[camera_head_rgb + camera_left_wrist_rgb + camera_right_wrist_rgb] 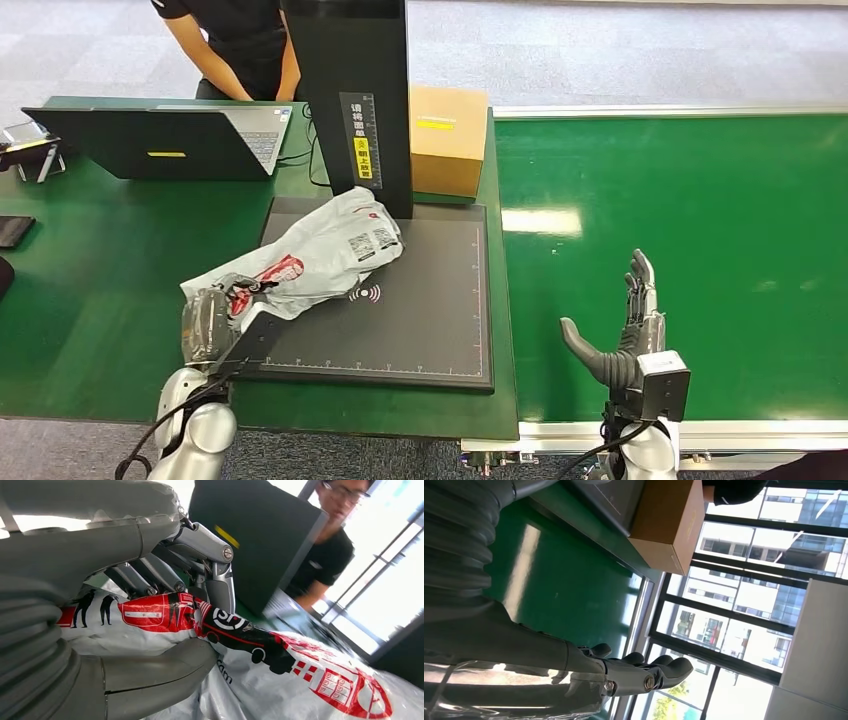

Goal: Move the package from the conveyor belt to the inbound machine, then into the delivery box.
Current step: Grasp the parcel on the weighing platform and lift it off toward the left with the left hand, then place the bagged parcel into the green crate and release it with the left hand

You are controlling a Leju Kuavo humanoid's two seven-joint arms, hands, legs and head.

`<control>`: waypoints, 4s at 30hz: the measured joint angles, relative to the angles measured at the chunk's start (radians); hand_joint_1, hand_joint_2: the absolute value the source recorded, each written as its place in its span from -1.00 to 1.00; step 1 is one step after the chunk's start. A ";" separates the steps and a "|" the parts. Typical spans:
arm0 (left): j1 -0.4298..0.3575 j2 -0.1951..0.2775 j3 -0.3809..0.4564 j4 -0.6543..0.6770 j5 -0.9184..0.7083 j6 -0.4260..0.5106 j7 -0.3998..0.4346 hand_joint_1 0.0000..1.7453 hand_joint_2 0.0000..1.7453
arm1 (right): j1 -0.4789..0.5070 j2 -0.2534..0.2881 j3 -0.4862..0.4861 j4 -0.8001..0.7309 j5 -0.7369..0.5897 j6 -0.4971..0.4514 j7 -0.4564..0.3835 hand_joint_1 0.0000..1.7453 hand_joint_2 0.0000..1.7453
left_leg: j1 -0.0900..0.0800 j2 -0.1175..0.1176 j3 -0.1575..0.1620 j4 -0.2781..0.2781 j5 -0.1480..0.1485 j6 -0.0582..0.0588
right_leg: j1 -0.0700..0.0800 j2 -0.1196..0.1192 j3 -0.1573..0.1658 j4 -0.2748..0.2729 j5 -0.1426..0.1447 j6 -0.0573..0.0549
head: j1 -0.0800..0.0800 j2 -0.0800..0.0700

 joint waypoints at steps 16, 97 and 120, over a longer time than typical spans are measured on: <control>-0.039 0.041 0.292 0.039 0.021 0.243 0.053 1.00 1.00 | 0.023 0.000 -0.003 -0.020 -0.005 -0.018 0.000 -1.00 1.00 | 0.000 0.000 0.000 0.000 0.000 0.000 | 0.000 0.000 0.000 0.000 0.000 -0.001 | 0.000 0.000; -0.088 -0.057 0.053 0.170 1.153 -0.816 -0.188 -1.00 1.00 | -0.193 0.012 0.243 0.168 -0.157 0.162 0.142 -1.00 1.00 | 0.000 0.000 0.000 0.000 0.000 -0.001 | 0.001 0.000 0.000 0.000 -0.001 -0.001 | 0.000 0.000; -0.098 -0.057 0.052 0.179 1.138 -0.848 -0.204 -1.00 1.00 | -0.205 0.023 0.223 0.194 -0.153 0.222 0.145 -1.00 1.00 | 0.000 0.000 0.000 0.000 0.000 -0.001 | 0.001 0.000 0.000 0.000 -0.001 -0.001 | 0.000 0.000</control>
